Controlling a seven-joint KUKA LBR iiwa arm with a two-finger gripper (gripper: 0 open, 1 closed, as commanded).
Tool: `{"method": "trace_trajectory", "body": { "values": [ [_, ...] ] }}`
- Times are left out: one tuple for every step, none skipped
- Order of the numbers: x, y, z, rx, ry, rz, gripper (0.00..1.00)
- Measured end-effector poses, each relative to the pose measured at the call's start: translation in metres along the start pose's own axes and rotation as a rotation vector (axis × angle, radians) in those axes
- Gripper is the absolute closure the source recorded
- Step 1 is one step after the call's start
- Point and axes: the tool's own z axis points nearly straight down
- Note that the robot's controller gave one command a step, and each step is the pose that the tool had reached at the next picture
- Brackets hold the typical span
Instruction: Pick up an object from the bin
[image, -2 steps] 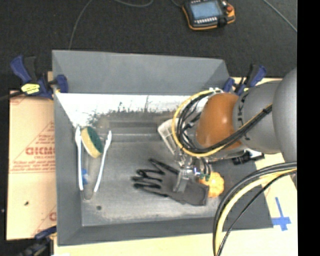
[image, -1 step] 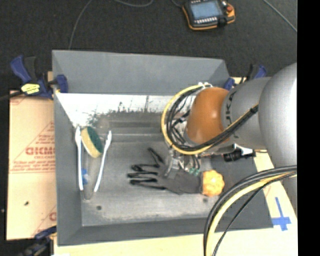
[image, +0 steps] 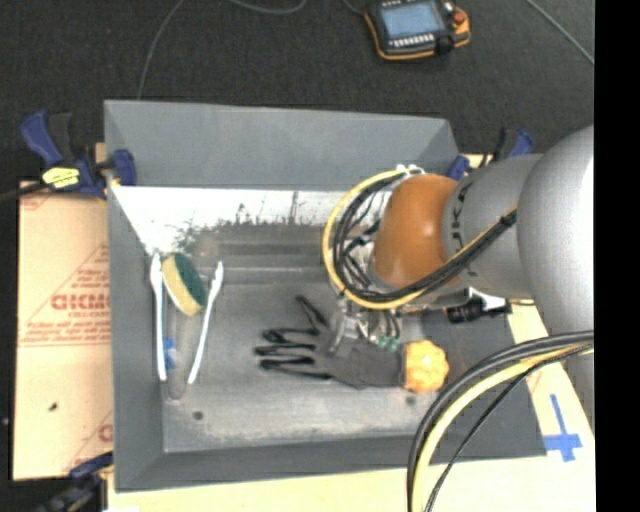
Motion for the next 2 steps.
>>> {"method": "trace_trajectory", "body": {
  "values": [
    [-0.001, 0.0, -0.004, 0.0, -0.003, -0.001, 1.0],
    [0.0, -0.001, -0.038, 0.0, 0.002, -0.003, 1.0]
  ]
}}
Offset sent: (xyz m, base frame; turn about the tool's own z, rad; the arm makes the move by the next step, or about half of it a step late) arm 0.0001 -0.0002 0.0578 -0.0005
